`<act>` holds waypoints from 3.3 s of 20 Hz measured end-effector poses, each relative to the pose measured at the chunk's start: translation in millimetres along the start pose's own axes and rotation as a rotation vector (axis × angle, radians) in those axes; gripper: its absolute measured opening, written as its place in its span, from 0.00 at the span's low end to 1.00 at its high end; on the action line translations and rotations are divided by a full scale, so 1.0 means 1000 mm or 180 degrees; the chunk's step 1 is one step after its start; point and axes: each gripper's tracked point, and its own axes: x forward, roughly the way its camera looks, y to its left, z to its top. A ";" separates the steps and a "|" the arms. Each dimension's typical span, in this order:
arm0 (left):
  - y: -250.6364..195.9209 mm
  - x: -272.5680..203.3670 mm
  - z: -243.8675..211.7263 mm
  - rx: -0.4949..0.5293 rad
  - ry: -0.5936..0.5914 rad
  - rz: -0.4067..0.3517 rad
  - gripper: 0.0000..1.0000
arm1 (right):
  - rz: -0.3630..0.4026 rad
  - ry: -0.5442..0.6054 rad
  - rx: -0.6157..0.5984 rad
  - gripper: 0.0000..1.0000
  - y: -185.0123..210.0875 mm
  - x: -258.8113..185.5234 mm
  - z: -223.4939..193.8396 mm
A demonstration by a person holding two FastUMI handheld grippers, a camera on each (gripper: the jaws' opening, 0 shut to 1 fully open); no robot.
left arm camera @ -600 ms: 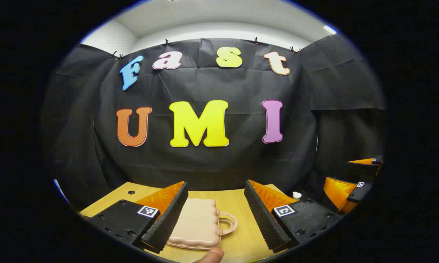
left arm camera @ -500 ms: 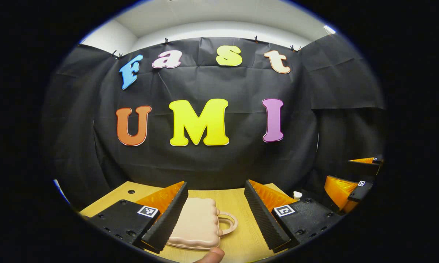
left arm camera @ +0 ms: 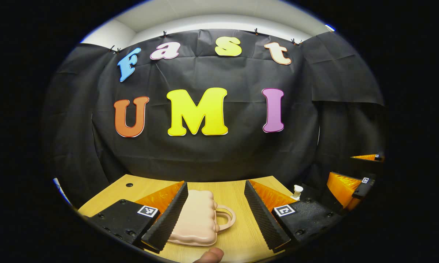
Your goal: First open the suitcase, pack the skin care products into it, and then close the suitcase.
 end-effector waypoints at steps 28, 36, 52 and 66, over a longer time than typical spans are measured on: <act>-0.026 0.060 -0.213 0.2603 0.0677 -0.0276 0.97 | -0.0911 0.0412 0.0101 0.79 -0.138 0.008 -0.066; -0.038 0.073 -0.248 0.3473 0.0916 -0.0022 0.90 | -0.0756 0.0385 -0.0076 0.79 -0.145 0.022 -0.071; -0.033 0.093 -0.246 0.4321 0.1256 0.0218 0.07 | -0.0132 0.0430 0.0046 0.80 -0.166 0.062 -0.097; 0.007 0.072 -0.139 0.3567 0.0792 0.0417 0.03 | -0.0216 0.0260 0.0041 0.78 -0.093 0.061 -0.063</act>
